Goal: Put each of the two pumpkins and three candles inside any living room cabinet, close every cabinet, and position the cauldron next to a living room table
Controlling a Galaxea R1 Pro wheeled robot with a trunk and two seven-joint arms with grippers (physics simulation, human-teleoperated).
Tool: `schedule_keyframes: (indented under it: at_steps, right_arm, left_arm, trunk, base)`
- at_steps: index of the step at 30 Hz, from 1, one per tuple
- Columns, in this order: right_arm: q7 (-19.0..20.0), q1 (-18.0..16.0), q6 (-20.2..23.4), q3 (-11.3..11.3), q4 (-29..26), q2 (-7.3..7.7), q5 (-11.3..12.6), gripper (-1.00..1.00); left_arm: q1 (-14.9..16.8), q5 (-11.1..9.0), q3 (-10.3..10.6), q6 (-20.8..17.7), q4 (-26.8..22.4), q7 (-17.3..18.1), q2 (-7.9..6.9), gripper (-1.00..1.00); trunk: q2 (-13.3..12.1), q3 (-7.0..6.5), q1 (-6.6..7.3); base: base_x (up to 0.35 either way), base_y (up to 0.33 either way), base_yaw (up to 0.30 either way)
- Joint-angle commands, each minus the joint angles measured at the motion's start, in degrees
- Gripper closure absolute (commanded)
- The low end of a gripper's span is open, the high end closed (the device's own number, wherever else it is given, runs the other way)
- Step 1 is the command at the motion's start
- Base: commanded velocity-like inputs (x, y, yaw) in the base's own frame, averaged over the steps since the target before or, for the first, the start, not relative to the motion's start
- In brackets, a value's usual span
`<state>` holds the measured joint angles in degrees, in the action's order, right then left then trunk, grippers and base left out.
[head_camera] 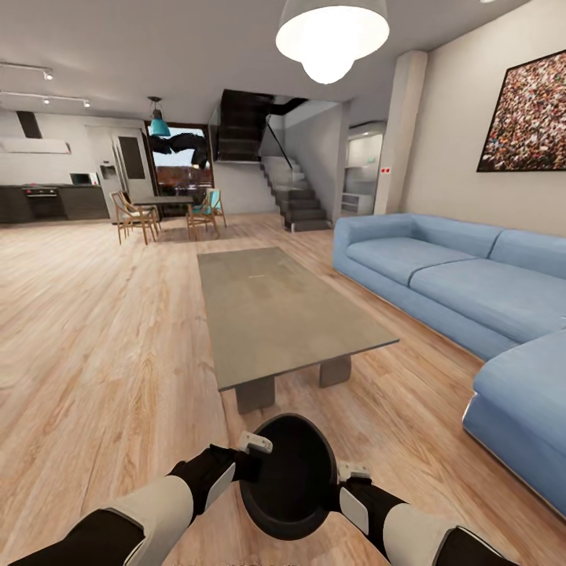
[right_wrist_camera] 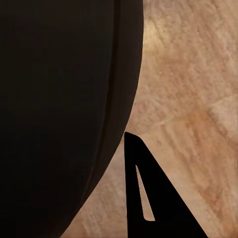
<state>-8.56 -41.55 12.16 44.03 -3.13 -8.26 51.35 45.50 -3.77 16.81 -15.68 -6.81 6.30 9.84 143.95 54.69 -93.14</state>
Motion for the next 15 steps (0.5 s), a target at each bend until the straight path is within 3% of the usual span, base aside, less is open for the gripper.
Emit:
schedule_keyframes:
  at_steps: [1, 15]
  right_arm:
    - [-0.23, -0.02, 0.32, 0.18, -1.36, -0.01, 0.85, 1.0]
    - [-0.23, -0.02, 0.32, 0.16, -1.36, -0.01, 0.85, 1.0]
  left_arm:
    - [0.02, -0.97, 0.59, -0.32, -0.13, 0.14, 0.0, 1.0]
    - [0.02, -0.97, 0.59, -0.32, -0.13, 0.13, 0.0, 1.0]
  trunk:
    - [0.03, 0.13, 0.02]
    - [0.03, 1.34, 0.02]
  base:
    - [0.0, 0.0, 0.104]
    - [0.0, 0.0, 0.064]
